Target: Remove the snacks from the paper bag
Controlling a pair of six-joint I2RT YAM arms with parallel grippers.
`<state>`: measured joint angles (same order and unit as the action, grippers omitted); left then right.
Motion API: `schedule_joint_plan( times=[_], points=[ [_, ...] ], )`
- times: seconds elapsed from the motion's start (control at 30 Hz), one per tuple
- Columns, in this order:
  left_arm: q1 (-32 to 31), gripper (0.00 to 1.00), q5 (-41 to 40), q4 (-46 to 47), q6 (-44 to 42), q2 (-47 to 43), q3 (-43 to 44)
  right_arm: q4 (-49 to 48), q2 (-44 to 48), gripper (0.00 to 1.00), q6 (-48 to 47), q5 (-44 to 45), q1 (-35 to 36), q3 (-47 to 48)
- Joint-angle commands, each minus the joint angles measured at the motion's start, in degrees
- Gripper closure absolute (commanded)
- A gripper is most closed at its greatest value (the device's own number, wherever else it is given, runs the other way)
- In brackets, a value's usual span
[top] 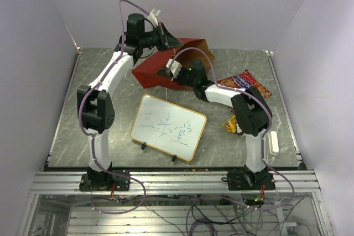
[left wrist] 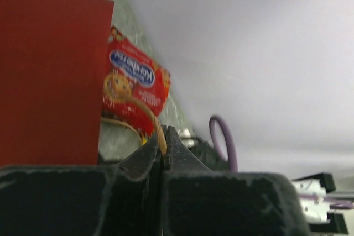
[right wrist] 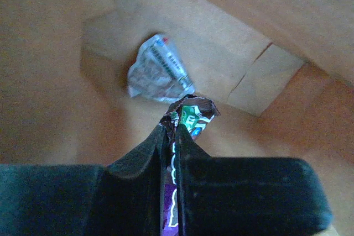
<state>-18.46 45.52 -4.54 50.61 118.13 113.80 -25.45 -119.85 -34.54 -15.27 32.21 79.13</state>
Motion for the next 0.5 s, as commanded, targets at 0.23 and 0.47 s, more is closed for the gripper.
schedule_joint_plan(
  times=[0.23,0.47],
  points=[
    [-3.26,0.93,-1.84,8.91,2.70,-13.33,-16.30,-7.63,16.85,1.00,1.57,-4.82,-3.59,-15.40],
    [-6.46,0.93,-3.68,3.26,-1.22,-12.88,-14.12,-5.82,25.52,1.00,3.74,-5.69,-3.60,-21.34]
  ],
)
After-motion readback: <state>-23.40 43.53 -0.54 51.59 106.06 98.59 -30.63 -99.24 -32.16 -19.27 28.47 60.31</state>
